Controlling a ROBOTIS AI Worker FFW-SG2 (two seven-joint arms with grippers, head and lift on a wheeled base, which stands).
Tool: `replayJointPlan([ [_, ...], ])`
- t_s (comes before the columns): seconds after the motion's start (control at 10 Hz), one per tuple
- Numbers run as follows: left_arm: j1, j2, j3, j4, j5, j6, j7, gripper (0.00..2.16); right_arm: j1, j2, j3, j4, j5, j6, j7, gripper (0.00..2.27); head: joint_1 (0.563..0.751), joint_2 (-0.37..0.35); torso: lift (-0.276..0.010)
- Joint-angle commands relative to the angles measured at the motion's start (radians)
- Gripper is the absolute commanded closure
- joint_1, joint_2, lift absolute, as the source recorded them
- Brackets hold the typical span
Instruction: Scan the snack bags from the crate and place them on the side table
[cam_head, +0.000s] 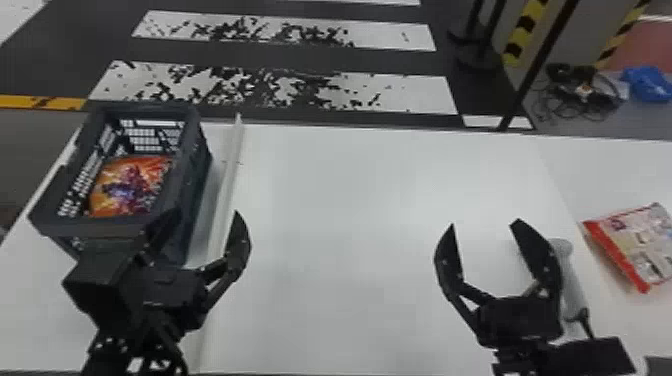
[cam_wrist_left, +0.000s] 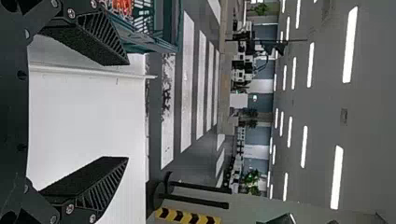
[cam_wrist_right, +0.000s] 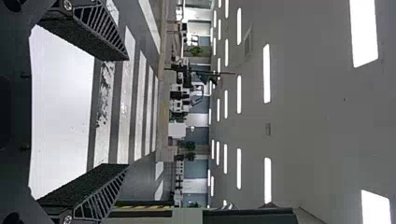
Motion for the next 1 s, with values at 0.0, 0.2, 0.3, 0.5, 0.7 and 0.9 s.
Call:
replayJointPlan([
  [0.0, 0.003, 0.0, 0.0, -0.002, -0.011, -0.038, -0.002, 0.16, 0.011, 0.001, -0.001, -0.03, 0.001, 0.101, 0.001, 0.06, 0.695, -0.029, -0.094],
  [0.2, 0.004, 0.0, 0.009, -0.033, -0.034, -0.038, -0.002, 0.16, 0.023, 0.001, -0.002, -0.087, 0.001, 0.251, 0.001, 0.06, 0.695, -0.029, -0.094],
  [0.3, 0.004, 0.0, 0.023, -0.061, -0.039, -0.02, -0.009, 0.16, 0.025, 0.001, -0.002, -0.099, 0.001, 0.27, 0.0, 0.07, 0.695, -0.027, -0.094],
  [0.5, -0.003, 0.003, 0.13, -0.177, -0.014, 0.155, -0.097, 0.16, 0.025, 0.001, -0.002, -0.108, 0.0, 0.291, 0.0, 0.07, 0.695, -0.014, -0.094],
  [0.7, -0.059, 0.01, 0.311, -0.266, 0.079, 0.4, -0.201, 0.19, 0.025, 0.001, -0.004, -0.11, -0.011, 0.297, 0.0, 0.07, 0.695, 0.03, -0.094],
  [0.9, -0.129, 0.083, 0.434, -0.271, 0.136, 0.548, -0.252, 0.19, 0.025, 0.001, -0.002, -0.11, -0.011, 0.309, 0.001, 0.07, 0.695, 0.116, -0.094],
])
